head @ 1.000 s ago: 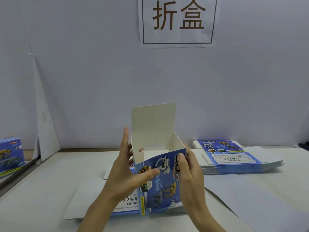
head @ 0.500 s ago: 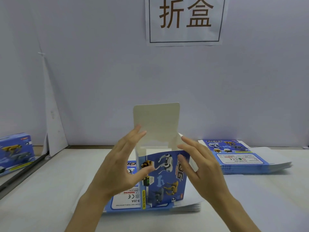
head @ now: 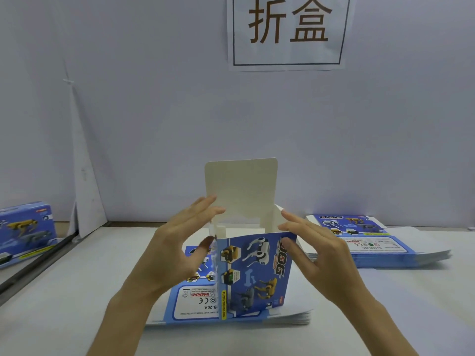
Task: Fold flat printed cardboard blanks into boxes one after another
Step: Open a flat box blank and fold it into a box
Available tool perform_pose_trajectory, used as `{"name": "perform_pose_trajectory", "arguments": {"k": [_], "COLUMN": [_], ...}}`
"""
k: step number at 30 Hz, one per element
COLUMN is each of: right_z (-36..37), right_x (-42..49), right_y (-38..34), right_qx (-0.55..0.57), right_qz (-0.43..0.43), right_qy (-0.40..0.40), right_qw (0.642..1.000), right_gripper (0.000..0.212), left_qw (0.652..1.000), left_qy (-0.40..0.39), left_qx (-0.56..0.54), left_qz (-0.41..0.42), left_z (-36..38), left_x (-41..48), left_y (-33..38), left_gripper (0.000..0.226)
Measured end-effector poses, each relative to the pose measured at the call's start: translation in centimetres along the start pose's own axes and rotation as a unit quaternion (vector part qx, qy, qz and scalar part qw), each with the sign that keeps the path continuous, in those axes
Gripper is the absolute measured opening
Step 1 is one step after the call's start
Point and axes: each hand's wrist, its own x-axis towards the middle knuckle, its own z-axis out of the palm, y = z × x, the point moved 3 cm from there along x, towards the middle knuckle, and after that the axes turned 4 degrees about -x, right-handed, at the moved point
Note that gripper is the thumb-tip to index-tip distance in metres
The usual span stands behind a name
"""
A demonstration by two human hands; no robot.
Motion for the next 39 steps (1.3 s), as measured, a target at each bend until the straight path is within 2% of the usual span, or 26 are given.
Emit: {"name": "perform_pose_trajectory", "arguments": {"k": [3,5,6,8,9,13,15,18,20,24,26,28,30,32,34,36,39], "right_z": [0.2,0.4,0.6,1.1,1.3,1.5,1.3,1.8,3.2,4.6,3.9,3.5,3.5,3.3,2.2,1.5,2.4], "right_x": [0.0,-0.1,-0.2,-0.4,-0.5,-0.9,-1.0,-1.2,-1.8,-2.4,-2.0,-1.9,-2.0,-1.8,-1.3,-0.8,-1.2], "right_y": [-0.3,-0.4,-0.4,0.0,0.1,1.1,1.7,1.5,0.9,0.3,0.5,0.8,0.8,0.5,0.5,0.9,1.5], "right_qx": [0.015,0.048,0.064,0.085,0.088,0.064,0.080,0.166,0.238,0.342,0.357,0.348,0.345,0.359,0.346,0.332,0.396], "right_qz": [0.000,0.015,0.030,0.058,0.067,0.116,0.150,0.191,0.223,0.273,0.272,0.269,0.268,0.250,0.227,0.234,0.299], "right_qy": [0.010,0.017,0.021,0.021,0.018,0.019,0.031,0.038,0.040,0.028,0.013,0.010,0.004,0.011,0.041,0.050,-0.007], "right_qw": [1.000,0.999,0.997,0.995,0.994,0.991,0.985,0.967,0.944,0.899,0.894,0.898,0.899,0.899,0.909,0.913,0.868], "right_gripper": [0.055,0.055,0.052,0.029,0.026,0.050,0.059,0.051,0.044,0.047,0.048,0.048,0.047,0.036,0.031,0.045,0.083], "left_qw": [0.990,0.982,0.979,0.973,0.973,0.981,0.981,0.975,0.961,0.927,0.913,0.905,0.901,0.892,0.879,0.871,0.875], "left_qy": [0.066,0.135,0.175,0.219,0.219,0.157,0.145,0.158,0.167,0.186,0.174,0.164,0.167,0.176,0.199,0.208,0.161], "left_qx": [0.110,0.118,0.100,0.066,0.056,-0.056,-0.075,-0.082,-0.128,-0.233,-0.274,-0.295,-0.292,-0.303,-0.320,-0.339,-0.364], "left_qz": [0.060,0.052,0.031,-0.028,-0.049,-0.097,-0.105,-0.135,-0.178,-0.226,-0.248,-0.260,-0.275,-0.287,-0.294,-0.289,-0.275], "left_z": [-1.0,-0.6,0.0,2.0,2.9,4.6,4.3,4.8,6.1,7.1,6.6,6.1,6.0,6.0,5.8,5.5,5.8], "left_x": [0.0,-0.8,-1.3,-1.8,-1.9,-1.6,-1.3,-1.4,-2.0,-2.7,-2.3,-1.9,-1.9,-2.1,-2.2,-2.1,-1.7], "left_y": [0.0,-0.3,-0.5,-0.4,-0.1,0.8,0.8,0.7,1.1,1.3,0.7,0.0,-0.8,-1.6,-2.3,-2.7,-2.0], "left_gripper": [0.036,0.026,0.023,0.034,0.038,0.044,0.048,0.056,0.059,0.074,0.069,0.054,0.053,0.051,0.040,0.036,0.038]}}
